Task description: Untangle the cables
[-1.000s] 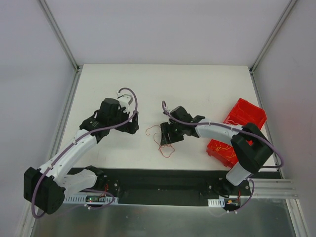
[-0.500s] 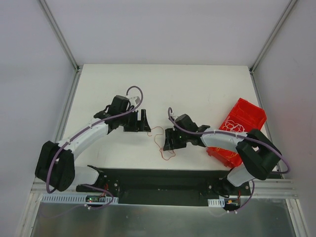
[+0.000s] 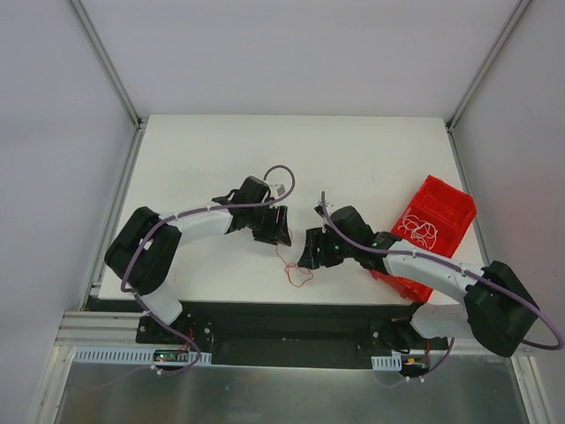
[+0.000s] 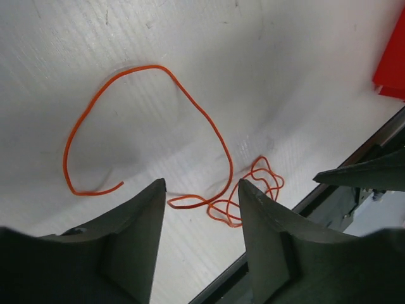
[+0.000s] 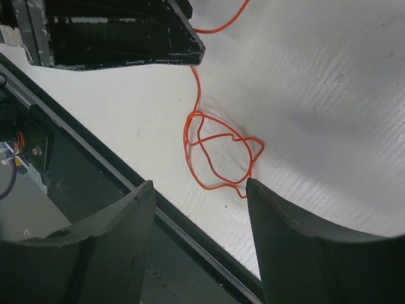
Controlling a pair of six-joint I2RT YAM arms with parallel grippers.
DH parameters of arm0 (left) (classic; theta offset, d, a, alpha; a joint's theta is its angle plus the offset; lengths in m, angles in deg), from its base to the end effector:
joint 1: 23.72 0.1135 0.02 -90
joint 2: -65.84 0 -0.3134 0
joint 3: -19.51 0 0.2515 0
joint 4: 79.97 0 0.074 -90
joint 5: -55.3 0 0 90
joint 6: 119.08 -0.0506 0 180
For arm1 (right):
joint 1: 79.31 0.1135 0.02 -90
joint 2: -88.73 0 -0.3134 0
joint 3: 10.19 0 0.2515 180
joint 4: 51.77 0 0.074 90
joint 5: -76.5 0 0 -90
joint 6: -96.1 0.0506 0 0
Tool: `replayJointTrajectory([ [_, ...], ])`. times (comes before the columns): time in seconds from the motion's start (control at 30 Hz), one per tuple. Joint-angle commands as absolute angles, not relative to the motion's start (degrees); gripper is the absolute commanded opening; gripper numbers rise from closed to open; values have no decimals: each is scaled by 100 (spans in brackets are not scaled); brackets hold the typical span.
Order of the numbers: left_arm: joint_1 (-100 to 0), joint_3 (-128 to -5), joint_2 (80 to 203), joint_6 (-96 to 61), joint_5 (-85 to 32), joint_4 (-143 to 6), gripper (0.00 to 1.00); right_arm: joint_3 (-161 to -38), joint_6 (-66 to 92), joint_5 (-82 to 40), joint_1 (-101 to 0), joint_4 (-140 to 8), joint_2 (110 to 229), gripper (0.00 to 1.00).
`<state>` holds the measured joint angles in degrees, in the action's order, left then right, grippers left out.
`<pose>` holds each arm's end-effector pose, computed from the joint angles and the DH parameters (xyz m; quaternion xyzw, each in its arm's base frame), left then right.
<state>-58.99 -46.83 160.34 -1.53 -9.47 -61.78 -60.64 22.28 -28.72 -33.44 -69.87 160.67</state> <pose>0.2725 -0.2191 0.2206 0.1420 0.8984 -0.3621 0.2040 0.1656 0.1898 0.2411 -0.2843 0.8524 0.3202 0.3000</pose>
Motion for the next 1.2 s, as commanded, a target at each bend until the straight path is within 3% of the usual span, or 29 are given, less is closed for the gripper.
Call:
replayJointTrajectory([
  [0.0,-5941,-4817,16095,-16,-1062,-6388,40,-5898,2253,-2870,-3369,-7015,16097,62],
  [0.13,-5967,-4712,15788,10,-1036,-6414,17,-6037,2236,-2696,-3317,-7312,16580,62],
  [0.27,-5984,-4563,15366,80,-956,-6406,0,-6459,2078,-2177,-3071,-7910,17046,60],
  [0.43,-5976,-4413,14856,221,-886,-6397,0,-7249,2191,-1002,-2438,-8744,17626,46],
  [0.53,-5976,-4360,14505,256,-894,-6327,0,-7838,2358,-385,-2236,-9385,18065,31],
  [0.77,-5941,-4579,13100,-112,-2035,-5230,0,-8130,2455,284,-2095,-10003,18375,4],
  [1.0,-5862,-4975,11193,-482,-4540,-4192,0,-8077,2534,627,-2147,-10125,18304,1],
  [1.17,-5853,-5089,10628,-596,-4736,-3954,0,-8068,2526,759,-2340,-10222,18243,1],
])
